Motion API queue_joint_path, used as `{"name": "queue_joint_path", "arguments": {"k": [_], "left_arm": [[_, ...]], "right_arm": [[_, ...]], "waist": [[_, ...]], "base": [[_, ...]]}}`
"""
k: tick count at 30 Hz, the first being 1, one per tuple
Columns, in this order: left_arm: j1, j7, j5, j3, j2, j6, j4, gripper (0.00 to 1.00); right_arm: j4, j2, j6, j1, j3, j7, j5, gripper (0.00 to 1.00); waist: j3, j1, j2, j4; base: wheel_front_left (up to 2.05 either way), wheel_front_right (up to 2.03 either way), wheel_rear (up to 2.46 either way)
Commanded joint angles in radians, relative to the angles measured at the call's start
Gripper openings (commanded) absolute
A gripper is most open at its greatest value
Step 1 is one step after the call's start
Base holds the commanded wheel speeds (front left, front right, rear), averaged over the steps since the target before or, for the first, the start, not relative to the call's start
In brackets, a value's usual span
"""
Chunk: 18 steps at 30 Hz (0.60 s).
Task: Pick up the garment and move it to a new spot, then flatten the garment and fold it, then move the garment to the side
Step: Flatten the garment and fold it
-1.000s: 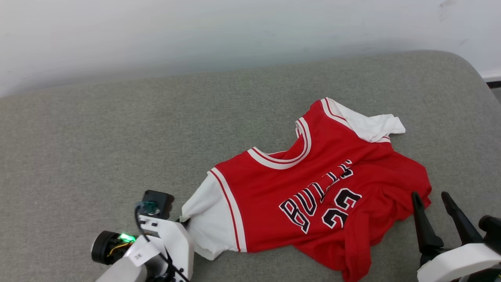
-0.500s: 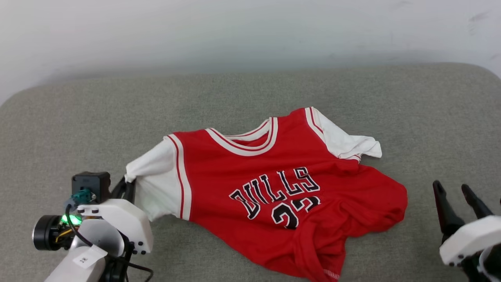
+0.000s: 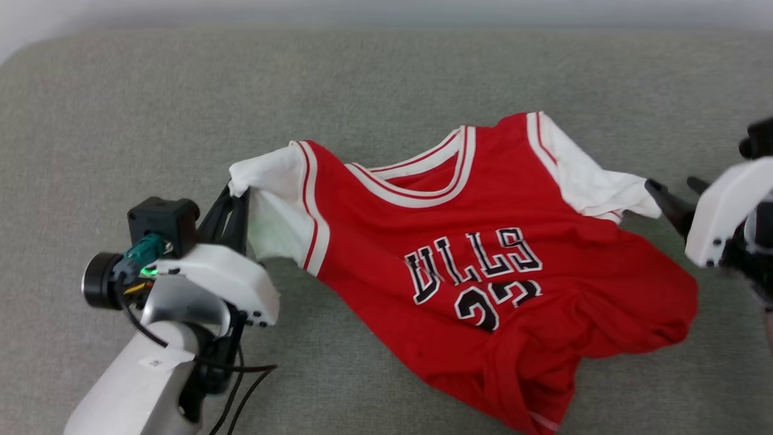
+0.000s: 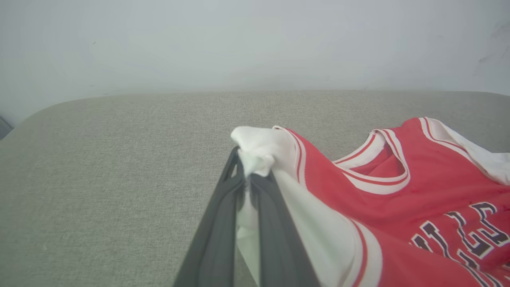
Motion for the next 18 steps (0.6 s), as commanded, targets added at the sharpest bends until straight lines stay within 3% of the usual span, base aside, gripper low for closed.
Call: {"name": "queue_joint_path", "arguments": {"k": [1,10,14,15,17,18], "left_arm": [[-0.036,-0.013,0.010,-0.008,-0.018,-0.009,0.005,0.00],[-0.106,-0.049,0.018,-0.037,-0.069,-0.041,0.036,0.00],[-0.115,-0.062,0.011,-0.040,-0.079,-0.049,0.055,0.00],[-0.117,-0.066,0.009,-0.041,-0.082,-0.051,0.059,0.00],[-0.117,-0.061,-0.003,-0.042,-0.088,-0.058,0.072,0.00],[-0.119,-0.069,-0.002,-0.039,-0.089,-0.059,0.076,0.00]], "right_arm": [[0.029,-0.023,-0.001,-0.066,0.035,0.031,0.014,1.00],[0.154,-0.078,-0.001,-0.228,0.201,0.132,0.066,1.00],[0.260,-0.077,-0.001,-0.215,0.267,0.275,0.101,1.00],[0.275,-0.076,-0.001,-0.215,0.275,0.299,0.112,0.55],[0.297,-0.075,0.000,-0.214,0.286,0.324,0.125,0.00],[0.302,-0.074,0.000,-0.216,0.288,0.330,0.130,0.00]], "waist": [[0.067,-0.0002,0.0000,0.054],[0.140,-0.0002,0.0000,0.109],[0.146,-0.0002,0.0000,0.119],[0.146,-0.0002,0.0000,0.121],[0.142,-0.0002,0.0000,0.125],[0.139,-0.0002,0.0000,0.126]], "base": [[0.00,0.00,0.00],[0.00,0.00,0.00],[0.00,0.00,0.00],[0.00,0.00,0.00],[0.00,0.00,0.00],[0.00,0.00,0.00]]}}
